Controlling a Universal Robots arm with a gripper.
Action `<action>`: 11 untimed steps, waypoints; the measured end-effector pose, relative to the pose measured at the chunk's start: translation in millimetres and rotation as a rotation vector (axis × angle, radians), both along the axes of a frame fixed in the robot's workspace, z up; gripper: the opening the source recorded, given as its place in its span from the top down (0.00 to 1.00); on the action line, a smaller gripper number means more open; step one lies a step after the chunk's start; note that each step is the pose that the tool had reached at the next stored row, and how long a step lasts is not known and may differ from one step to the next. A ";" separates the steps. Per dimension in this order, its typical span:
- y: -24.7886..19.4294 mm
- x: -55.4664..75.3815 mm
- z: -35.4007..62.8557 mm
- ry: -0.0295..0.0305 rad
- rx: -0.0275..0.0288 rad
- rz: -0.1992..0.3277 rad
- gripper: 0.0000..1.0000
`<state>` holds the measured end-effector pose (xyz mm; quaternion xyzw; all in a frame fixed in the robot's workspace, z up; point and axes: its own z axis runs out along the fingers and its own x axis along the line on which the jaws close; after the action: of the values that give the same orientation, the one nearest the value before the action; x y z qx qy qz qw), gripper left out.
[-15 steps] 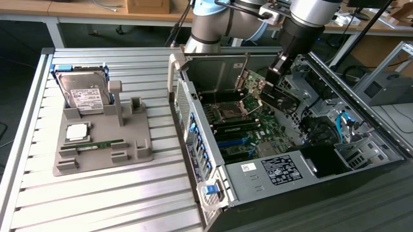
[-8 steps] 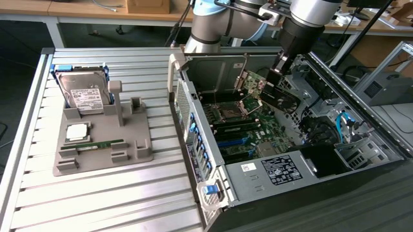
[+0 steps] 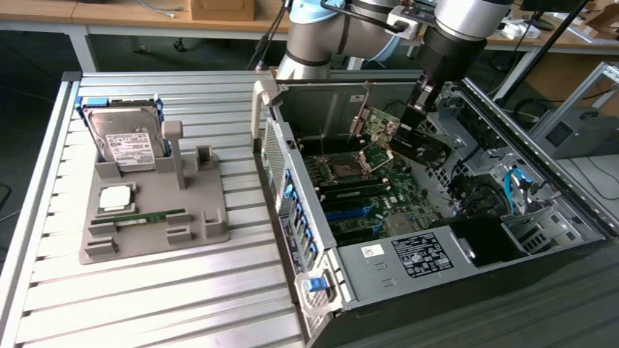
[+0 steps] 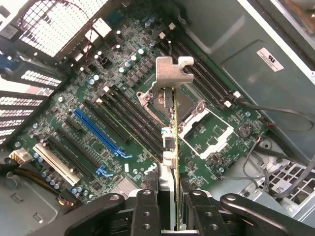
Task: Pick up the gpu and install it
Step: 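Insert the gpu into the slot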
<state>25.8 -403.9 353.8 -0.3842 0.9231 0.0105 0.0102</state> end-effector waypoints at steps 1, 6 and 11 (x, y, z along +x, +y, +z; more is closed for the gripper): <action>0.0 0.0 0.0 0.0000 0.0001 0.009 0.73; 0.0 0.0 -0.1 0.0000 0.0001 0.048 0.73; 0.0 0.0 0.0 0.0000 0.0001 0.084 0.73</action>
<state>25.8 -403.9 353.7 -0.4225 0.9062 0.0109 0.0098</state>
